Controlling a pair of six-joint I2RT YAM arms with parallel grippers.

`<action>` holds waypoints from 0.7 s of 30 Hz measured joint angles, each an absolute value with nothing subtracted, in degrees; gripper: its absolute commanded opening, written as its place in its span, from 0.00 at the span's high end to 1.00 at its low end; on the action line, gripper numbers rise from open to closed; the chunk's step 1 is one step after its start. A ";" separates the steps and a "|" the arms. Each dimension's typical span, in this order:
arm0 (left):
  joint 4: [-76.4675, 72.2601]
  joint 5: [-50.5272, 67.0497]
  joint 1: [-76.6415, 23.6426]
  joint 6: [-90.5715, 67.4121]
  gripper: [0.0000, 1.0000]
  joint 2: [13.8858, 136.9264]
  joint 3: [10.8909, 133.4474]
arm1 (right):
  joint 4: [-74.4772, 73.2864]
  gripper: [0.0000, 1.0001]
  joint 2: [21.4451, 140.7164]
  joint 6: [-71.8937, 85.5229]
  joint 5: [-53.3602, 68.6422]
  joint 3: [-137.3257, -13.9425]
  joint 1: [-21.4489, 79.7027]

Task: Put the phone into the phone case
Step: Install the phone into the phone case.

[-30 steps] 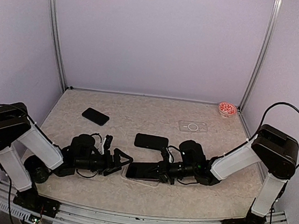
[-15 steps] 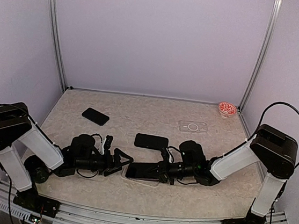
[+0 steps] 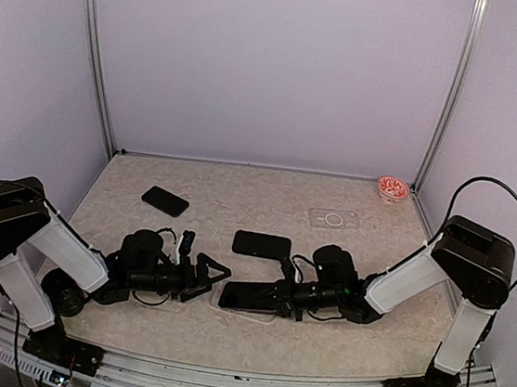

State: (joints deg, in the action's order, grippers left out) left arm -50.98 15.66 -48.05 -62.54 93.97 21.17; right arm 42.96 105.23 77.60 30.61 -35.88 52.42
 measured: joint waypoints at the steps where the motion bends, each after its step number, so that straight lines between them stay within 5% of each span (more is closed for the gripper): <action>1: -50.96 15.62 -48.05 -62.54 0.01 93.82 21.17 | 43.03 1.00 105.23 77.67 30.61 -35.83 52.42; 21: -50.50 14.55 -48.05 -62.52 0.01 92.97 21.17 | 47.79 1.00 105.21 80.01 31.29 -32.18 50.43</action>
